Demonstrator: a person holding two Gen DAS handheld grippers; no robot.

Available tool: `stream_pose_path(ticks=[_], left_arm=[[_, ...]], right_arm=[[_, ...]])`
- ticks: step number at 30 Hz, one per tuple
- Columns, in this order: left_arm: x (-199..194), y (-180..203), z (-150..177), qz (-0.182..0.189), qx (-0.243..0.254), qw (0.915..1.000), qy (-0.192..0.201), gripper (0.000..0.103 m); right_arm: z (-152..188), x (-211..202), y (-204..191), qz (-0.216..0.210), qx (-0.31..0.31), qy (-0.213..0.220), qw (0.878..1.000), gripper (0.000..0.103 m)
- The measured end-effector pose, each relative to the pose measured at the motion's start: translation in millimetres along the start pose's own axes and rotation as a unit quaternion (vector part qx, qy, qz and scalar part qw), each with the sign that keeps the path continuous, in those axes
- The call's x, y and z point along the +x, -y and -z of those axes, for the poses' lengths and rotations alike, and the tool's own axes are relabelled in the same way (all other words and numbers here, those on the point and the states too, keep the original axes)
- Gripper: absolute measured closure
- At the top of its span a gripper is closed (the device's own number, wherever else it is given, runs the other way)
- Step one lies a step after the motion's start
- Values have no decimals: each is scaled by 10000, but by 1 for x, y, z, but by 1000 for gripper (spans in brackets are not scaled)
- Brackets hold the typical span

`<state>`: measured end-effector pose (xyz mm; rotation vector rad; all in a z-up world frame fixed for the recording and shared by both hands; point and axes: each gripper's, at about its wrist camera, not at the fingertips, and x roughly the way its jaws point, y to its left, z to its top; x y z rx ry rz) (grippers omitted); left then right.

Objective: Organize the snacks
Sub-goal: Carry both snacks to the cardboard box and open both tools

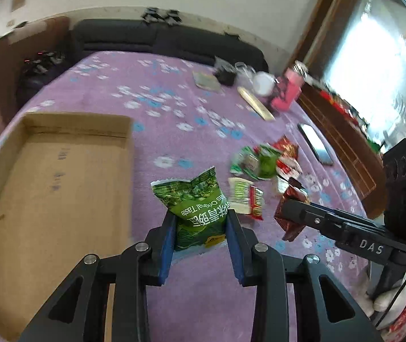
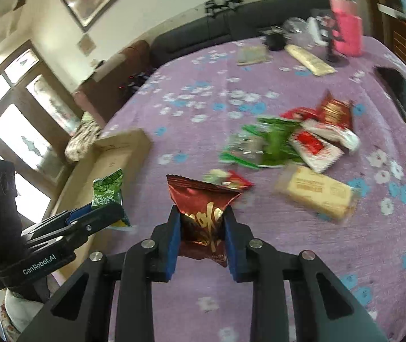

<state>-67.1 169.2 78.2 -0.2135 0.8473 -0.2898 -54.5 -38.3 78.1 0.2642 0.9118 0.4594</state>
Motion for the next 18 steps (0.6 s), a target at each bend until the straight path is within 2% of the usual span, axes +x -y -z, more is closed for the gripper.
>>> stream_pose_path(ticks=[4, 9, 13, 18], left_arm=[[-39, -46, 14, -541, -320, 9976, 275, 68], [-66, -109, 40, -1129, -871, 9894, 276, 68], [-73, -141, 56, -1366, -1197, 9832, 204, 68], [-83, -161, 66, -1383, -1525, 9781, 298, 67]], right_arm=[[4, 9, -47, -557, -309, -239, 9977, 76], [17, 44, -116, -1251, -625, -794, 9870, 76], [32, 79, -164, -1350, -961, -1198, 9789, 76], [49, 116, -192, -1176, -1192, -1544, 9737, 75]])
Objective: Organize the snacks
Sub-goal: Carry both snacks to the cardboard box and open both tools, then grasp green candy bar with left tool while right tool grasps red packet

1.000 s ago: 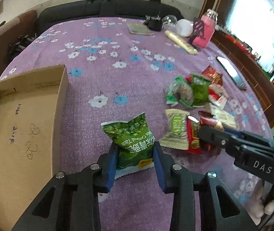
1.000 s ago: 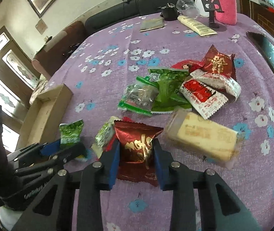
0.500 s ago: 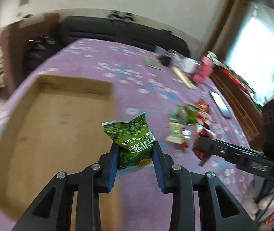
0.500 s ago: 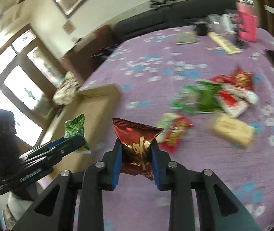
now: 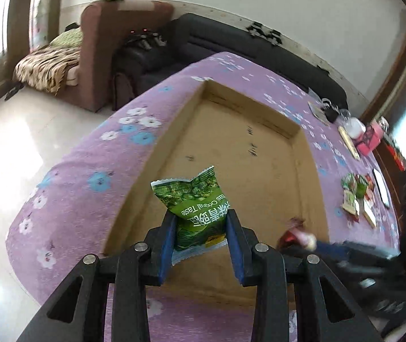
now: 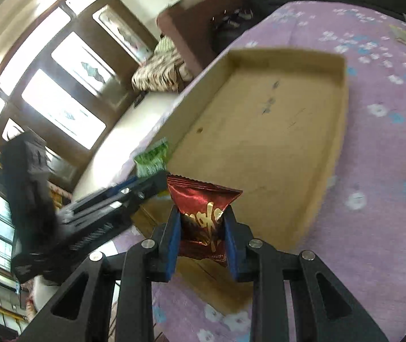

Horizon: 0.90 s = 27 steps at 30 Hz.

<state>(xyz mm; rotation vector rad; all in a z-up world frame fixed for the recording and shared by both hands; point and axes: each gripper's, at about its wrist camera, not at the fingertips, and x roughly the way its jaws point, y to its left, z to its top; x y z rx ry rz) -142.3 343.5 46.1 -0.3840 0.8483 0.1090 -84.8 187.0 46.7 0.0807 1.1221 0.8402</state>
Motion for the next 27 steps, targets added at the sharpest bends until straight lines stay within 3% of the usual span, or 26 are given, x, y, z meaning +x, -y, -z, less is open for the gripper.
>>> stream_pose_path(ticks=[5, 9, 13, 19, 22, 27], left_arm=[[-9, -5, -3, 180, -259, 9994, 135, 61], [-20, 6, -5, 320, -246, 9985, 357, 53], [-32, 22, -7, 498, -78, 9973, 532, 48], [-35, 64, -6, 869, 379, 9940, 548, 45], [-25, 90, -4, 1101, 624, 9912, 376, 45], [-1, 135, 4, 1373, 930, 9861, -65, 45]], right_arm=[[1, -10, -10, 189, -256, 233, 9992, 71], [0, -48, 4, 301, -226, 671, 9970, 65], [4, -92, 53, 546, 227, 1107, 9921, 65], [28, -138, 166, 1515, 1510, 1429, 9663, 65], [32, -137, 197, 1696, 1833, 1433, 9577, 65], [25, -121, 213, 1804, 1923, 1328, 9554, 65]])
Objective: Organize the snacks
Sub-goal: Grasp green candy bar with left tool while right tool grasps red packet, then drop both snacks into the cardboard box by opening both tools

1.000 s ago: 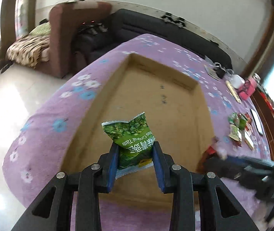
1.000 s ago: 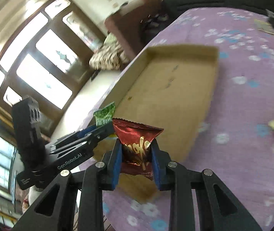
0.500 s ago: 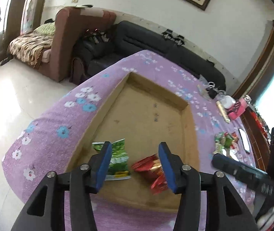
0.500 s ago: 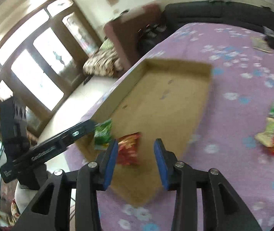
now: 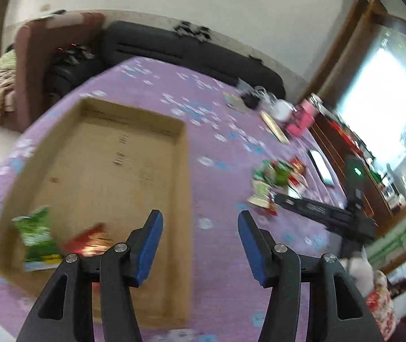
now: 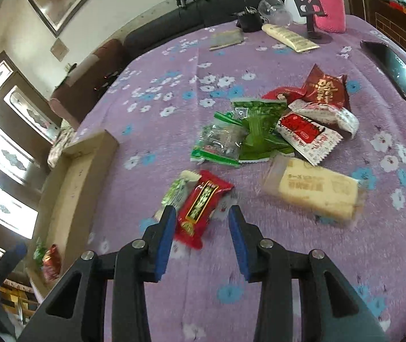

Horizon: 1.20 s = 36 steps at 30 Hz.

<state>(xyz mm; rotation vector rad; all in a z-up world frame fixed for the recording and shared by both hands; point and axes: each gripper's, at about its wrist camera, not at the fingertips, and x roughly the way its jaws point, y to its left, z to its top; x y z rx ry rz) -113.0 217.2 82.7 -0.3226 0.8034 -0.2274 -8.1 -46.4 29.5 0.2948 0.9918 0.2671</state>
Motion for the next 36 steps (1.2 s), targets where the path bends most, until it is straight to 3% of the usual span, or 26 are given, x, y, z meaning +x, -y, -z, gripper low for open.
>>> stream_pose_path(ticks=[3, 5, 15, 19, 24, 25, 26, 30, 36], left_arm=[[17, 20, 0, 40, 228, 9996, -159, 45], [29, 32, -2, 74, 334, 9991, -259, 45], [113, 81, -19, 115, 640, 9951, -742, 45], [153, 95, -27, -119, 758, 9934, -853, 45], [185, 114, -24, -448, 1263, 9864, -954, 47], [186, 119, -22, -549, 1451, 9839, -884, 68], [188, 122, -21, -602, 1569, 9816, -908, 78], [178, 119, -19, -479, 1557, 9821, -951, 84], [130, 96, -26, -25, 1076, 9919, -671, 85]], right_arm=[[-3, 10, -4, 96, -51, 54, 9999, 68], [-5, 15, -3, 68, -44, 35, 10000, 83], [10, -15, 22, -110, 80, 42, 9999, 84], [18, -31, 36, -169, 167, 106, 9997, 84], [24, -41, 44, -201, 229, 147, 9994, 84], [24, -43, 45, -215, 243, 148, 9994, 84], [25, -44, 45, -224, 248, 149, 9993, 84], [27, -47, 40, -259, 219, 163, 9993, 84], [30, -55, 14, -473, 9, 201, 9987, 84]])
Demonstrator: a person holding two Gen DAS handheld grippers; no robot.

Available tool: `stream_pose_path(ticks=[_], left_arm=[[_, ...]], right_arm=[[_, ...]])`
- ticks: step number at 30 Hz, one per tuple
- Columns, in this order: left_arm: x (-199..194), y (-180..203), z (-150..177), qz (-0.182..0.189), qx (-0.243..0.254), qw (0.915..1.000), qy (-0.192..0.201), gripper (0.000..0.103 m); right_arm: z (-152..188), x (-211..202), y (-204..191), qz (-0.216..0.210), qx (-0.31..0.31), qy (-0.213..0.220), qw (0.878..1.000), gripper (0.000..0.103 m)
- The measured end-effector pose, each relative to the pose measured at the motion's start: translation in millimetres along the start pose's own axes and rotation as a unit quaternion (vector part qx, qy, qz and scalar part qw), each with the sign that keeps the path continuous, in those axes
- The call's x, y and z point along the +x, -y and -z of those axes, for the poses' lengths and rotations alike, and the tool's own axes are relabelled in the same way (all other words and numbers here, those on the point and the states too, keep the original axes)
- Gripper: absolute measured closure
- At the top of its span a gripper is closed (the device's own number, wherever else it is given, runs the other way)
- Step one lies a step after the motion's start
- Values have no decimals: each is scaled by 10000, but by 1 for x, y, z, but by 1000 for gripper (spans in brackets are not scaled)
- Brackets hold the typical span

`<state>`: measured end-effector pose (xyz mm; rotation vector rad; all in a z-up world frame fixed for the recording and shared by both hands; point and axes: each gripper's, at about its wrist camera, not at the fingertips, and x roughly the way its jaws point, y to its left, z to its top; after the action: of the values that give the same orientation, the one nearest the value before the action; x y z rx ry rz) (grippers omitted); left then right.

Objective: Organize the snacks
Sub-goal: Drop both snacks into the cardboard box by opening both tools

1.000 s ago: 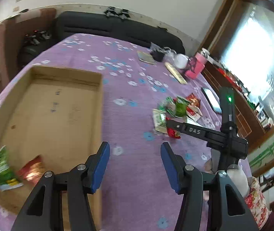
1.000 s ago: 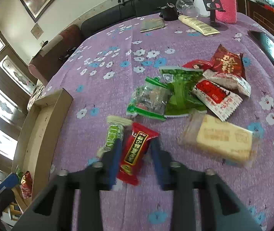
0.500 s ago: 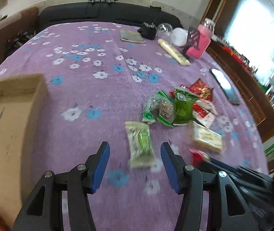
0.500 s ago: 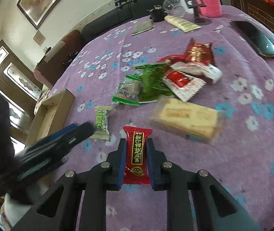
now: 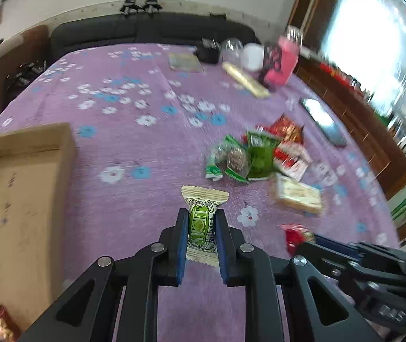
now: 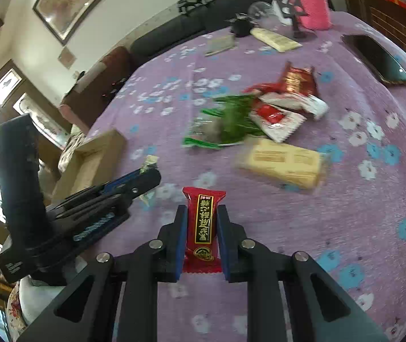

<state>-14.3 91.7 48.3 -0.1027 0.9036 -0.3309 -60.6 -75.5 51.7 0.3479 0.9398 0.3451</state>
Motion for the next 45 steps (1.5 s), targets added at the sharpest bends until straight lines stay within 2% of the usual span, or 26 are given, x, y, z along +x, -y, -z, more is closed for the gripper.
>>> stream_pose_path(ticks=[3, 6, 9, 12, 14, 18, 24, 26, 27, 31, 32, 36, 39, 45], left_arm=[[-36, -22, 5, 133, -277, 9991, 299, 85], [-75, -50, 16, 45, -532, 9967, 610, 85], [-109, -87, 31, -303, -825, 9924, 866, 85], [-129, -131, 46, -750, -1161, 9860, 935, 85], [-133, -161, 57, -996, -1460, 9804, 867, 85], [-133, -202, 75, -1252, -1818, 9727, 712, 85], [-133, -220, 87, -1179, -2030, 9695, 705, 84], [-136, -224, 89, -1060, -2119, 9686, 758, 81], [-138, -224, 89, -1008, -2166, 9678, 793, 77], [-150, -219, 88, -863, -2260, 9652, 995, 70], [-154, -216, 88, -823, -2271, 9646, 1055, 69], [-173, -196, 84, -574, -2242, 9636, 1339, 52], [-181, -170, 79, -367, -2014, 9674, 1491, 42], [-166, -121, 67, 133, -1527, 9795, 1308, 41]], right_arm=[[-1, -1, -25, -199, -208, -12, 9996, 84], [-1, 4, -60, -400, -515, -81, 9978, 84], [0, 17, -97, -606, -821, -238, 9945, 84], [3, 39, -134, -780, -1065, -476, 9901, 84], [8, 58, -159, -855, -1233, -658, 9865, 84], [18, 93, -198, -920, -1467, -990, 9799, 84], [28, 127, -235, -753, -1832, -1154, 9734, 84], [27, 130, -240, -699, -1923, -1080, 9729, 83], [27, 128, -241, -685, -1938, -1018, 9733, 83], [23, 113, -236, -741, -1915, -795, 9755, 67], [21, 107, -231, -745, -1868, -738, 9768, 67], [11, 80, -195, -676, -1600, -517, 9834, 67], [-4, 55, -146, -372, -1308, -218, 9905, 67], [-43, 9, -6, 696, -345, 308, 9965, 64]])
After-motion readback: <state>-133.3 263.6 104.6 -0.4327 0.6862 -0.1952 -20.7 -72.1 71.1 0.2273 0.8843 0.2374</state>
